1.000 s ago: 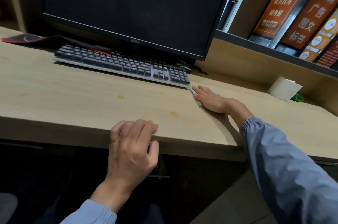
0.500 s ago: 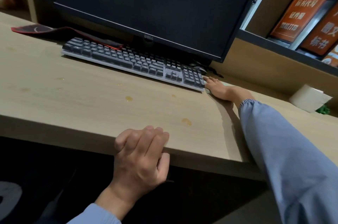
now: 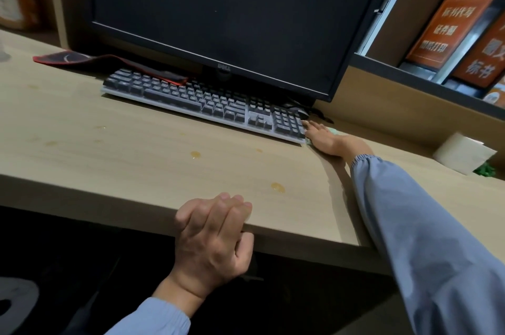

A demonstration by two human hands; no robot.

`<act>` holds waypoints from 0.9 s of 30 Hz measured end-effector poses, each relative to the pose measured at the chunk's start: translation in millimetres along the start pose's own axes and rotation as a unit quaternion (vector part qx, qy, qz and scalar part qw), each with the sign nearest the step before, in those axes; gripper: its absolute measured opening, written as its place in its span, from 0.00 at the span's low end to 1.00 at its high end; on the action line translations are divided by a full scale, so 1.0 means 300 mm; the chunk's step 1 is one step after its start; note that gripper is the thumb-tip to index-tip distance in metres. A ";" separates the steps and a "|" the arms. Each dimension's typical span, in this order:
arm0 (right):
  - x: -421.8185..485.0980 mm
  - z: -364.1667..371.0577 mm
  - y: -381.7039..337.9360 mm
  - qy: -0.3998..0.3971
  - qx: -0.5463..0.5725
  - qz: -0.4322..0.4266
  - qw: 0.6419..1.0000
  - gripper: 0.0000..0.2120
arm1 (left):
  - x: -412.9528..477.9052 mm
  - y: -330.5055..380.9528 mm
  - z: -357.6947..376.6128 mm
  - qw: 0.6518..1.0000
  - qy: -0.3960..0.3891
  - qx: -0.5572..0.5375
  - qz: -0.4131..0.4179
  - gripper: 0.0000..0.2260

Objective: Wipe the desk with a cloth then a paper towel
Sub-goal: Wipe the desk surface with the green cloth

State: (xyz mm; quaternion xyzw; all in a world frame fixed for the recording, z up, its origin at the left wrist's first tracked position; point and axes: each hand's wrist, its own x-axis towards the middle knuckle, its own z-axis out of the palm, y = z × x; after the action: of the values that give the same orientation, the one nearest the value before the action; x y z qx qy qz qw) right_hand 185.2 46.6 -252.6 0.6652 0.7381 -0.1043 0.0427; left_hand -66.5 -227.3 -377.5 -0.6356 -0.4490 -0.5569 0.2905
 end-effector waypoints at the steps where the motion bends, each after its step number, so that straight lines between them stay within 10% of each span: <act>1: -0.010 0.003 -0.002 0.000 -0.008 -0.001 1.000 0.27 | -0.001 0.000 -0.002 1.000 -0.003 -0.001 -0.001 0.11; 27: -0.500 0.120 -0.050 0.001 -0.032 -0.045 0.998 0.26 | 0.015 0.037 -0.089 0.996 -0.067 -0.035 -0.057 0.13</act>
State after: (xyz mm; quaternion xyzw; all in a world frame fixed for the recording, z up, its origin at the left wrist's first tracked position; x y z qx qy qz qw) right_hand 184.3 -108.3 -256.1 0.6300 0.7700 -0.0820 0.0585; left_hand -68.6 -254.2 -366.0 -0.6544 -0.4831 -0.5442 0.2057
